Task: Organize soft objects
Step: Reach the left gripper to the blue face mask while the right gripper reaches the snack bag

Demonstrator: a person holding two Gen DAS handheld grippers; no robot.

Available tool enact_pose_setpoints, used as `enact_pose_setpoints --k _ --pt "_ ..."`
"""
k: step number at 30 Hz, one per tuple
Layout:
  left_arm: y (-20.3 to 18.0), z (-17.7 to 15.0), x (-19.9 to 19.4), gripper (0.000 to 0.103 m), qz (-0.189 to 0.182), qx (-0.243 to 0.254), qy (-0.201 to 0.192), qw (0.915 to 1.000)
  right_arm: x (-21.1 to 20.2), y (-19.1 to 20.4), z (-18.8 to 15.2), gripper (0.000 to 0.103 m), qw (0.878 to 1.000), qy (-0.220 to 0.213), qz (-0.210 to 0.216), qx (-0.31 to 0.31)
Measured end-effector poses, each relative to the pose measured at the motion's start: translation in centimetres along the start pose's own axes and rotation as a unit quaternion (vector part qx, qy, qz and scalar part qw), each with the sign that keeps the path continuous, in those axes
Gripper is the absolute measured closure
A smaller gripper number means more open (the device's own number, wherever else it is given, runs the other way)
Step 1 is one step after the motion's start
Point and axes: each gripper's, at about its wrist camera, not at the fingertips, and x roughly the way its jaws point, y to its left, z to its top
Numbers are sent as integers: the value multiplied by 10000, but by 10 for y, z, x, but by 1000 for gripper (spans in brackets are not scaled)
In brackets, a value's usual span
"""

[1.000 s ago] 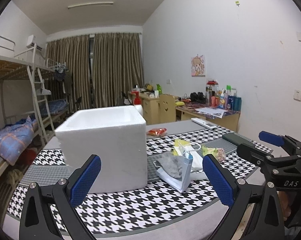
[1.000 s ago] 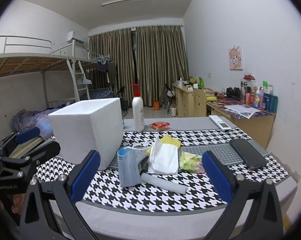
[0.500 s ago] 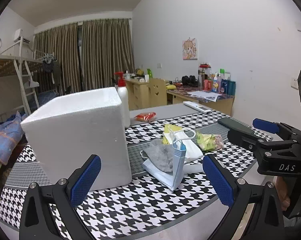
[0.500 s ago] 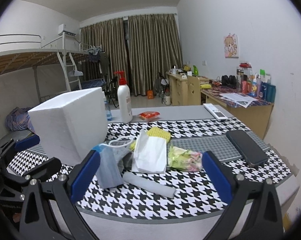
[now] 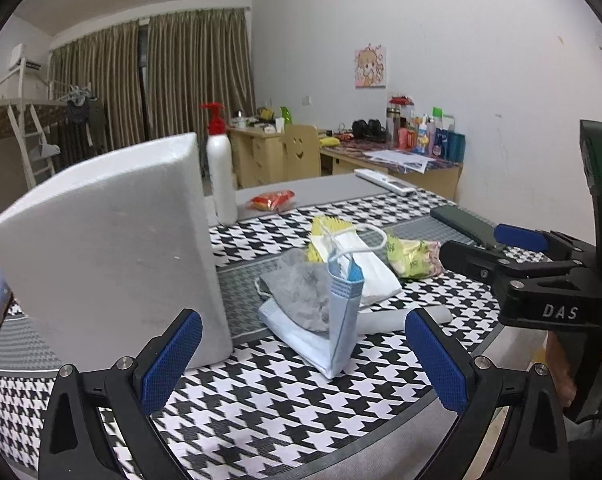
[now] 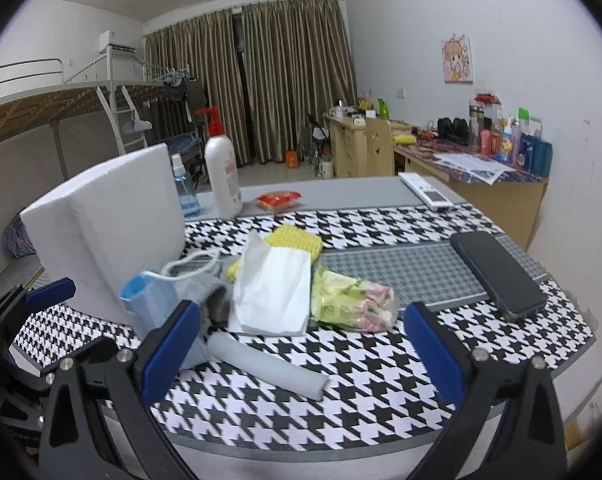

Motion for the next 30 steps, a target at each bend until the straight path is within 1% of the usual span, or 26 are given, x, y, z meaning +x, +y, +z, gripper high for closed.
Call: enact_pose_setpoints --k 5,11,15,17,20,26,28,30 --pt "-5 0 15 4 -82 57 201 9997 13 -10 -2 0 9998 184 -43 9" --pt "-8 0 35 12 -170 -2 460 9988 30 -24 -1 0 9991 412 -113 75" --pt "-10 0 43 15 -115 24 591 9982 40 -30 -1 0 9982 588 -130 63" --pt "-11 2 48 18 -85 -24 643 9979 44 -31 -1 0 9977 663 -122 28" --pt "-11 1 54 18 -117 -101 724 9973 51 -34 0 0 9966 817 -77 11" --pt "-12 -2 61 29 -133 -183 864 9960 68 -41 4 0 9932 1155 -11 137" --pt "-13 -3 62 37 -147 -192 905 9956 75 -42 6 0 9916 1277 -45 215" --pt "-12 -4 63 38 -175 -211 942 9952 81 -43 6 0 9898 1396 -31 297"
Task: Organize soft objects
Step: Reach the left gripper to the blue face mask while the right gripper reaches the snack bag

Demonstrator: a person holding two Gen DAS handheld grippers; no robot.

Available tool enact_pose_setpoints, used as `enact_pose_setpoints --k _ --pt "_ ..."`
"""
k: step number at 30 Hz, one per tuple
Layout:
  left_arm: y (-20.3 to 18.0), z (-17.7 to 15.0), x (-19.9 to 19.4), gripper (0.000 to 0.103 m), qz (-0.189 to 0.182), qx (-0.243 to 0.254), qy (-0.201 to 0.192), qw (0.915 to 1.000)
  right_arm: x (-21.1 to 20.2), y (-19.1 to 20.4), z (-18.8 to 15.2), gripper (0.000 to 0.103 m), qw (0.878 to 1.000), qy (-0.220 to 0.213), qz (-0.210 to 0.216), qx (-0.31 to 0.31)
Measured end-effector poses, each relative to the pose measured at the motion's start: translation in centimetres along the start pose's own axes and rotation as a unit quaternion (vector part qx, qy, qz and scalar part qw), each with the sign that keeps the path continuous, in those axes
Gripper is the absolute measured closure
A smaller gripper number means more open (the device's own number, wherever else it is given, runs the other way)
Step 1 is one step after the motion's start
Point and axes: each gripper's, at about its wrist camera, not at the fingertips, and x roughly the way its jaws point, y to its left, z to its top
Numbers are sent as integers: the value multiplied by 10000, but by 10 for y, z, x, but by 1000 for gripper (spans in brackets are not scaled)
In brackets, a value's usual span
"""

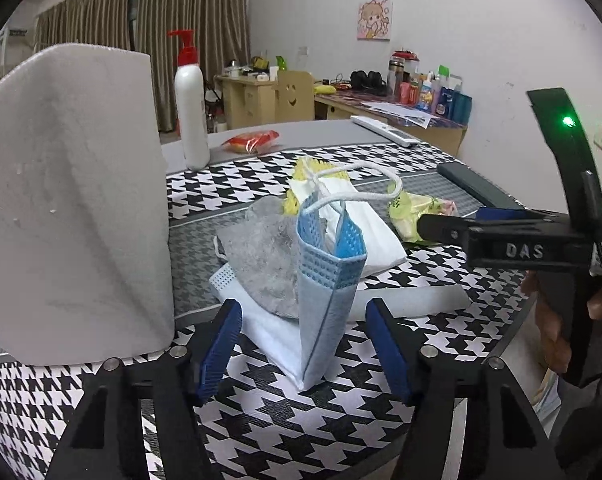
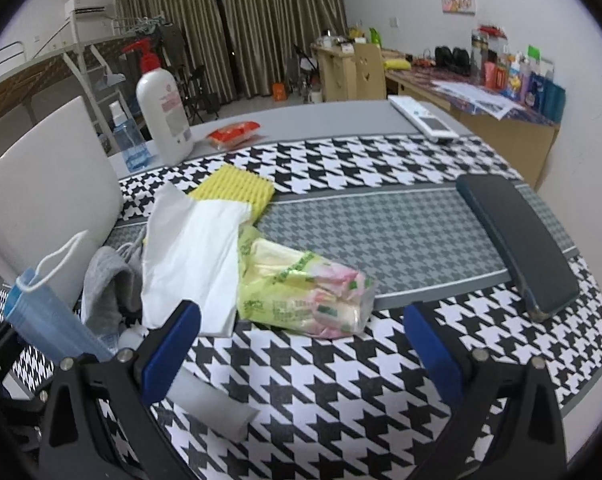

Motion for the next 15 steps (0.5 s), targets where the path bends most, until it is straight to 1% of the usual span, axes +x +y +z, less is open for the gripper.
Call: enact_pose_setpoints --k 3,6,9,11,13,14,15 --pt "1 1 4 48 -26 0 76 10000 6 0 3 0 10000 88 -36 22" --pt "2 1 7 51 -40 -36 102 9999 11 -2 4 3 9998 178 -48 57" --pt "2 1 9 58 -38 -22 126 9999 18 -2 5 6 9995 303 -60 77" --pt "3 1 11 60 -79 -53 175 9998 22 -2 5 11 9993 368 -50 92" --pt "3 0 12 67 -134 -40 198 9997 23 -2 5 12 9992 371 -111 71" --pt "2 0 11 69 -136 -12 187 9997 24 -2 6 14 9992 366 -148 48" --pt "1 0 11 75 -140 7 186 9997 24 -1 6 15 9992 365 -169 28"
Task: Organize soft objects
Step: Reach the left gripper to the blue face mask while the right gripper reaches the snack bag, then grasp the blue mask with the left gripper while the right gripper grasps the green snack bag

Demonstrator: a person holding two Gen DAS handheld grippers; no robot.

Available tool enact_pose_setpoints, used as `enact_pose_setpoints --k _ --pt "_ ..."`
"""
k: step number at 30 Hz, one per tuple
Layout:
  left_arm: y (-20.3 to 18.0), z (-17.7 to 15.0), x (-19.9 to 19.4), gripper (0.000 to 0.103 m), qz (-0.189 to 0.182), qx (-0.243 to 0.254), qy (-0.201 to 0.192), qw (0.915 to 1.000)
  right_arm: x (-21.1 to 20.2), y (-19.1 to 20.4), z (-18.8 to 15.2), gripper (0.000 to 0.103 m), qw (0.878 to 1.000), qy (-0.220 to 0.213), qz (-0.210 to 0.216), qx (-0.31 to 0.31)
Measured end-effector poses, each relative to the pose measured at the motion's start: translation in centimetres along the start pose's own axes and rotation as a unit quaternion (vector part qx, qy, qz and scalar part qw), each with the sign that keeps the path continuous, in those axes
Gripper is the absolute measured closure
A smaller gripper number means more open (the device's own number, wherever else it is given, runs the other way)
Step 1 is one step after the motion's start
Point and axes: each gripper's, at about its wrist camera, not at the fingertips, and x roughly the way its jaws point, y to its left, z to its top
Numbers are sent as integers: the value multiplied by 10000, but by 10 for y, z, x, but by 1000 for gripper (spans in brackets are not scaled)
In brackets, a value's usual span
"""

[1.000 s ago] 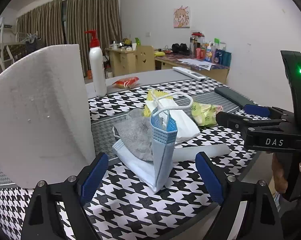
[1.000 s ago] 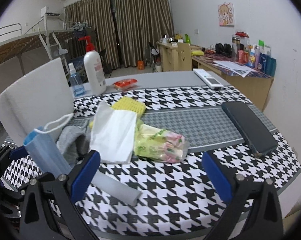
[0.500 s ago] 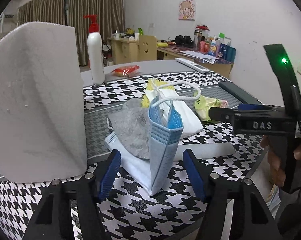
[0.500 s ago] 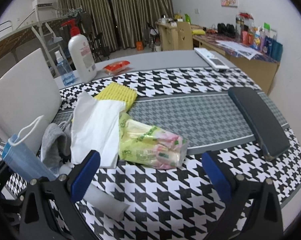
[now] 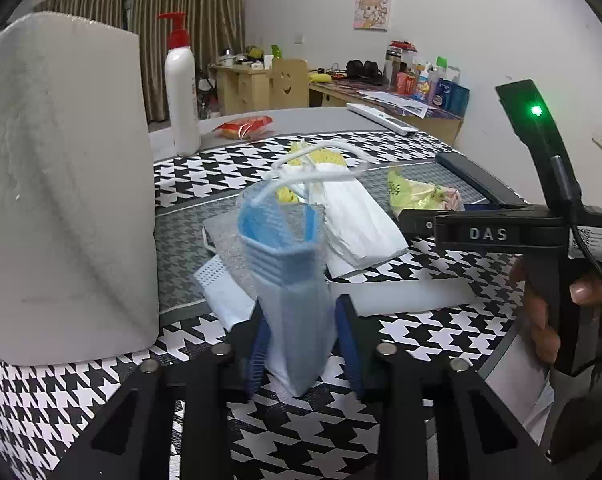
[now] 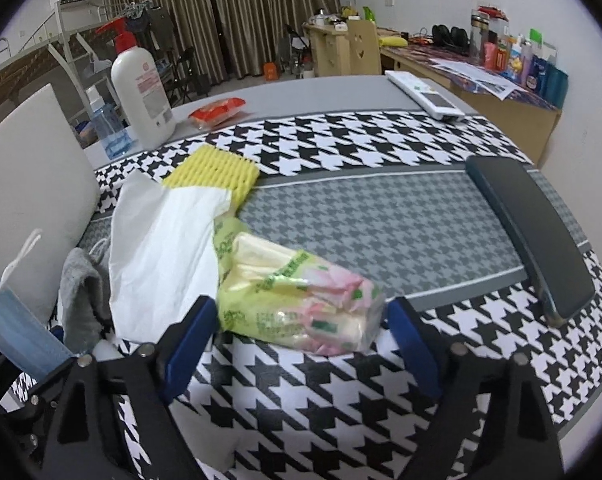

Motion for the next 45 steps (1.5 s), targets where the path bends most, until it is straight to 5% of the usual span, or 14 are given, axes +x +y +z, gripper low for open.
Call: enact_pose_setpoints --k 7,14,45 --pt "-1 0 2 91 -128 30 24 9999 -1 0 1 31 10000 -37 -20 -20" --pt "-1 -1 1 94 -150 41 8 9999 -4 -2 -1 38 10000 -32 27 -5" --pt "-3 36 -68 95 35 243 -806 9964 -63 -9 17 38 9954 -877 346 143"
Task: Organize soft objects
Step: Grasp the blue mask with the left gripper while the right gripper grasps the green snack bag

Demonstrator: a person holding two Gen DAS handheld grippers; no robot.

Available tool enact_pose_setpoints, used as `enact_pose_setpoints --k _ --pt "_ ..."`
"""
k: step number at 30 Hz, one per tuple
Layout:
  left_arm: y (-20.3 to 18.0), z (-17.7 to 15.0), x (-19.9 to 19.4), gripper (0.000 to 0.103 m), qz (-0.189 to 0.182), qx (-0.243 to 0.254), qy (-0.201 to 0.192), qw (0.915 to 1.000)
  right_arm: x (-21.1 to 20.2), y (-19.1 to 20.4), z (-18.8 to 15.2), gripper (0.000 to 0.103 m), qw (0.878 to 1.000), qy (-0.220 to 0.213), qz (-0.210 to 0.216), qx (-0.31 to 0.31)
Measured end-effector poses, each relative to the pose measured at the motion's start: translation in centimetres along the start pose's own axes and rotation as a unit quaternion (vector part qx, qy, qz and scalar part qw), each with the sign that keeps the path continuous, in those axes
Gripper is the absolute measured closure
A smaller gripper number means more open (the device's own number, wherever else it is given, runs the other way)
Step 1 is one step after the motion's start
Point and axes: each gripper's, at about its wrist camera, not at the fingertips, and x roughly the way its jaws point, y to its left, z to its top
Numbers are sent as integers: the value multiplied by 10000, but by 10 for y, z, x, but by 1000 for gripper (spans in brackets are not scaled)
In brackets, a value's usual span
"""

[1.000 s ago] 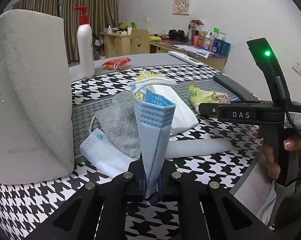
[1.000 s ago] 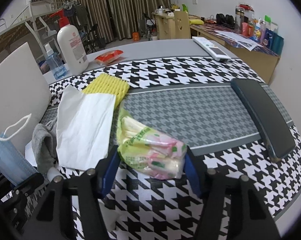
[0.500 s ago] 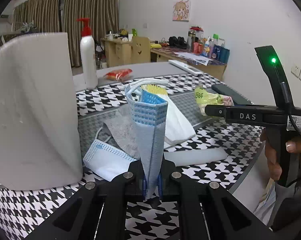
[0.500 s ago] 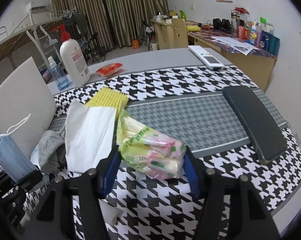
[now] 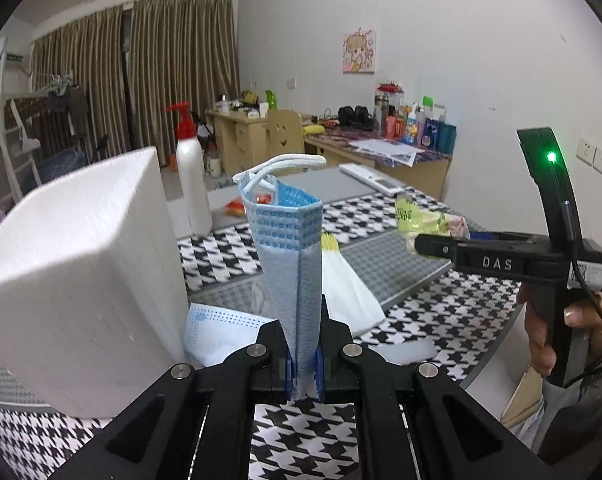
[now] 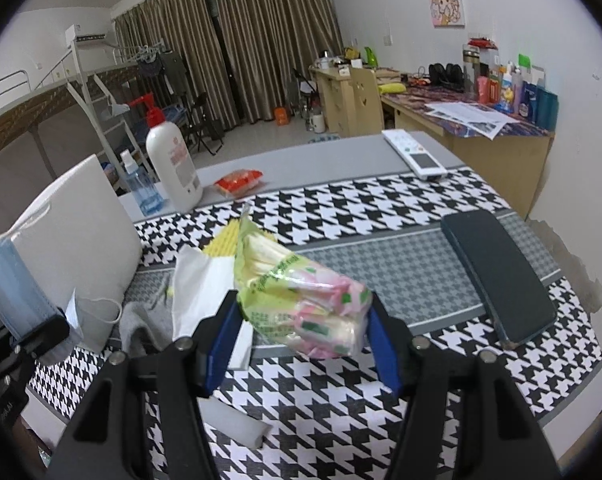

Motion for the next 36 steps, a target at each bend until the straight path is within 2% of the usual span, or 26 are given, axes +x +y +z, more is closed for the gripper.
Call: enact_pose_setpoints --k 12,36 --pt "2 28 -8 95 -141 53 -280 9995 -18 10 8 38 9995 -295 100 -97" --pt "3 66 -29 95 -52 302 -1054 9940 -52 32 26 38 9944 -946 336 -319"
